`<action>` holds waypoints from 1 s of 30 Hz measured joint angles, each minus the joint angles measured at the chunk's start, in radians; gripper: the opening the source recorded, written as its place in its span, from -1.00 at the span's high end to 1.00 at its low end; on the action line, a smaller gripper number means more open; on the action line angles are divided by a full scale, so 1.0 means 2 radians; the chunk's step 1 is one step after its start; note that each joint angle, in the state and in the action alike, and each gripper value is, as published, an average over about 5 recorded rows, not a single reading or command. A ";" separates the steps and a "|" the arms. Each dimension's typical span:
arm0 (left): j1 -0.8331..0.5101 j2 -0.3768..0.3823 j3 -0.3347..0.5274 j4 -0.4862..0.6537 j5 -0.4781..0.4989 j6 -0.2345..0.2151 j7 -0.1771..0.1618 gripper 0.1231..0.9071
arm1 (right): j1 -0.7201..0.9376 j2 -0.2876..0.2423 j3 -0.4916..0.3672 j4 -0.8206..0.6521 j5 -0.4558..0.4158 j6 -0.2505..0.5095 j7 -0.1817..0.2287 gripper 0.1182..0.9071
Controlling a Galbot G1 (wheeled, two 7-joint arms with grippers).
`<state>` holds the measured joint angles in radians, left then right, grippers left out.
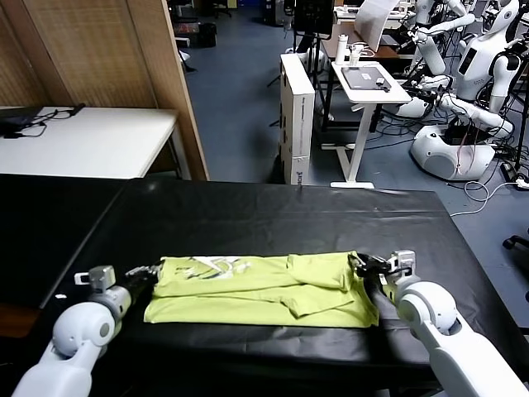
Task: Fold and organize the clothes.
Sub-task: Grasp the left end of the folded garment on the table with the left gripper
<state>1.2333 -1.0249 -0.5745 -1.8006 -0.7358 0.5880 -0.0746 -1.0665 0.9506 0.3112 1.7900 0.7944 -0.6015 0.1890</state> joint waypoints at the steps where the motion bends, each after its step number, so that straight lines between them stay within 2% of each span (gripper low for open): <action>1: -0.001 0.000 0.000 0.001 0.000 -0.001 -0.001 0.94 | 0.000 0.000 0.000 0.000 0.001 0.000 -0.002 0.94; 4: -0.001 0.000 -0.001 0.003 0.001 -0.002 -0.001 0.94 | -0.001 -0.001 0.002 0.004 0.003 0.004 -0.013 0.84; 6: -0.001 0.000 -0.001 0.001 0.002 -0.002 0.000 0.94 | -0.003 -0.003 0.005 0.007 0.004 0.012 -0.022 0.61; 11: 0.005 0.004 -0.005 -0.009 0.006 -0.005 0.006 0.90 | -0.015 -0.017 0.018 0.024 0.005 0.041 -0.050 -0.20; 14: 0.013 0.014 -0.012 -0.017 0.005 -0.006 0.013 0.59 | -0.026 -0.028 0.028 0.038 0.005 0.054 -0.060 -0.65; 17: 0.026 0.031 -0.022 -0.027 -0.005 0.003 0.018 0.11 | -0.040 -0.041 0.042 0.056 0.014 0.060 -0.063 -0.93; 20: 0.042 0.054 -0.035 -0.038 -0.039 0.023 0.010 -0.37 | -0.055 -0.053 0.059 0.074 0.029 0.061 -0.062 -0.99; 23: 0.056 0.076 -0.055 -0.046 -0.100 0.054 0.010 -0.79 | -0.070 -0.066 0.082 0.093 0.043 0.060 -0.061 -1.00; 26: 0.069 0.087 -0.080 -0.052 -0.169 0.072 0.013 -0.97 | -0.084 -0.074 0.105 0.109 0.049 0.059 -0.061 -1.00; 30: 0.086 0.090 -0.100 -0.058 -0.215 0.074 0.022 -1.00 | -0.101 -0.076 0.127 0.123 0.049 0.058 -0.061 -1.00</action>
<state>1.4058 -0.8453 -0.7752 -1.9169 -1.1661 0.7359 -0.0304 -1.2677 0.7988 0.5651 2.0362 0.8923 -0.4845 0.0665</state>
